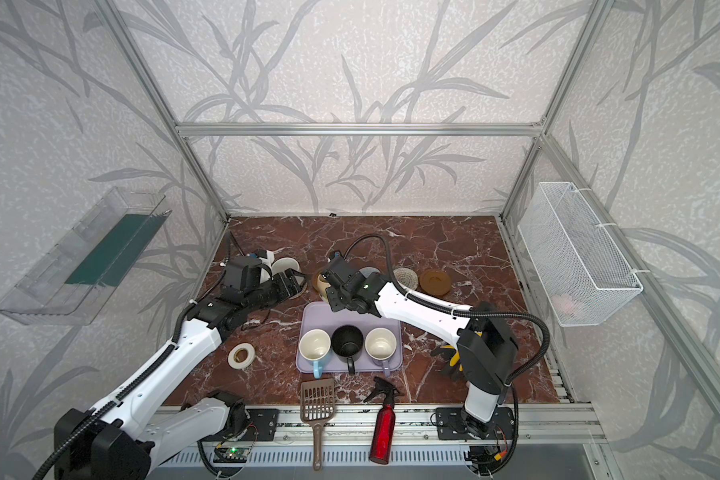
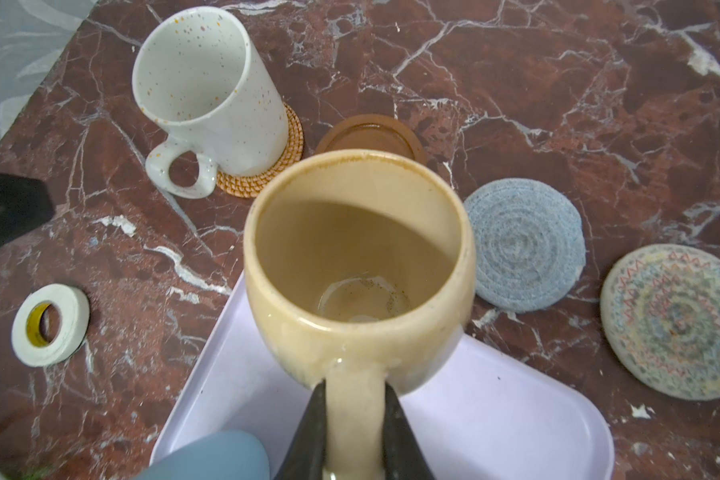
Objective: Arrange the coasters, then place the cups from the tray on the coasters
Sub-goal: 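Carry the beige mug beside the white mug and lower it onto the brown wooden coaster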
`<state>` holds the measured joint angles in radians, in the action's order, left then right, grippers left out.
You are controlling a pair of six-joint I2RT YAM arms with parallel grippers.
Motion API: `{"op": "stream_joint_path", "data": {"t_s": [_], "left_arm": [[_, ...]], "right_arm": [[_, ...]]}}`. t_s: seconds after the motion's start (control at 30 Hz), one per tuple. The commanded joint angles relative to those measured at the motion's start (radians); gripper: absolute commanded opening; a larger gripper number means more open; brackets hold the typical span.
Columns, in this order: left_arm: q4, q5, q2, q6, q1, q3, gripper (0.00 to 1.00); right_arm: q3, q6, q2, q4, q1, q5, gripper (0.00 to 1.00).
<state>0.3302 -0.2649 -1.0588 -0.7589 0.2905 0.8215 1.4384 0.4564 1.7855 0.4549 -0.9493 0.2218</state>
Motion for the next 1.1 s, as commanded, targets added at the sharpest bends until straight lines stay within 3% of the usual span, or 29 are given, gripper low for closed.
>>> {"op": "stream_joint_path", "data": {"t_s": [0.0,0.73,1.07], "left_arm": [[0.01,-0.002,0.022,-0.013,-0.014,0.056,0.79],[0.015,0.03,-0.028,0.028,-0.044,0.096,0.76],[-0.016,0.026,-0.063,0.021,-0.044,0.09,0.75]], "right_arm": [[0.094,0.001,0.037,-0.102,-0.013,0.085,0.0],[0.254,-0.03,0.276,-0.256,-0.004,0.207,0.0],[0.274,-0.008,0.335,-0.282,0.021,0.176,0.0]]}}
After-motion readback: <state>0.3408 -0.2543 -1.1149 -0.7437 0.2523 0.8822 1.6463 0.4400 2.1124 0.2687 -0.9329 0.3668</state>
